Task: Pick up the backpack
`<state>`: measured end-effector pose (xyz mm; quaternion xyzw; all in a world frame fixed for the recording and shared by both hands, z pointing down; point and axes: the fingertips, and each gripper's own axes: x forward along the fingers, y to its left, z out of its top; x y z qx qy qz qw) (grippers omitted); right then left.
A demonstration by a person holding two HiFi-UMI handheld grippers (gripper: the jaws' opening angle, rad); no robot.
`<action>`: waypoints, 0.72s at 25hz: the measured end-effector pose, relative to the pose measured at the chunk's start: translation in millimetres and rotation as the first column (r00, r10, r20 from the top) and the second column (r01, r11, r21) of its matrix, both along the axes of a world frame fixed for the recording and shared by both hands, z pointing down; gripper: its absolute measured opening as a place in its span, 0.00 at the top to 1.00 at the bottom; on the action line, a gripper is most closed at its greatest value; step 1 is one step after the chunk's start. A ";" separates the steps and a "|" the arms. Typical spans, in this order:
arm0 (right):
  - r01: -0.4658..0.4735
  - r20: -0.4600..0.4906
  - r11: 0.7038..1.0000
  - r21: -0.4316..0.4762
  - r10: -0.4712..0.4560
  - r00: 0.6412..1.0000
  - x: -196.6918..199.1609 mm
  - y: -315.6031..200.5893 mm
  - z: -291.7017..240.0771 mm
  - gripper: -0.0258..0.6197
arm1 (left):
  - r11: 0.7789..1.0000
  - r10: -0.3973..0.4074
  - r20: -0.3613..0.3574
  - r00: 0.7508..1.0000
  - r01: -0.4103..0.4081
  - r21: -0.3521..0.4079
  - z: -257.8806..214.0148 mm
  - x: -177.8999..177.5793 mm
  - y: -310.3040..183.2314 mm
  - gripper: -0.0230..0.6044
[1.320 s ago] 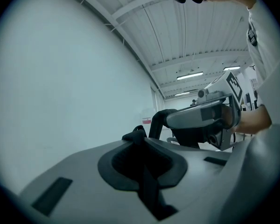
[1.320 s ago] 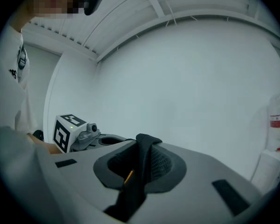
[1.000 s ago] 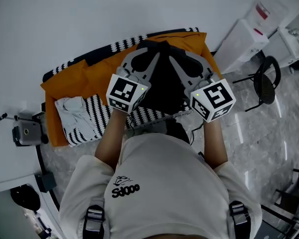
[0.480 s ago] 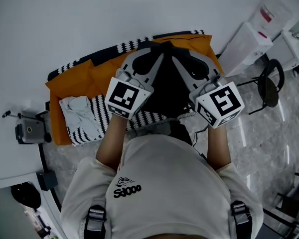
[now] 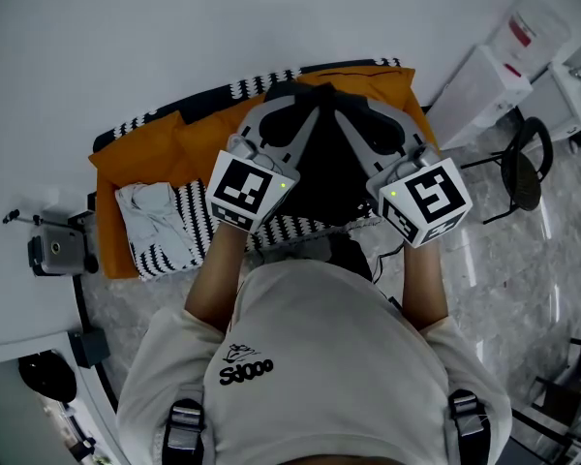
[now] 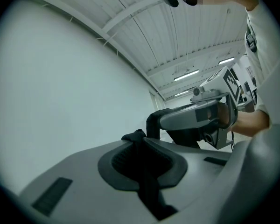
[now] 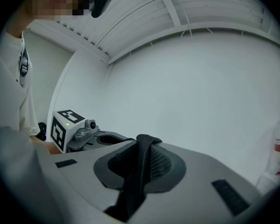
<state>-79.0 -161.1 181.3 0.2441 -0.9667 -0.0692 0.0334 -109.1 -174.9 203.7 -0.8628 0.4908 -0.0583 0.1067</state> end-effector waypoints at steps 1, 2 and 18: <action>0.000 0.000 1.000 0.000 0.000 1.000 -0.8 -0.1 0.9 0.85 | 1.000 0.001 0.001 1.000 -0.001 -0.001 1.0 -0.8 0.1 0.90; -0.002 0.001 1.000 -0.001 0.002 1.000 -1.2 -0.4 1.4 0.85 | 1.000 0.002 0.001 1.000 -0.002 -0.001 1.6 -1.2 0.0 0.90; -0.007 -0.005 1.000 -0.016 0.007 1.000 -0.8 -10.8 4.7 0.85 | 1.000 0.016 -0.007 1.000 -0.016 -0.018 6.2 1.1 -9.2 0.90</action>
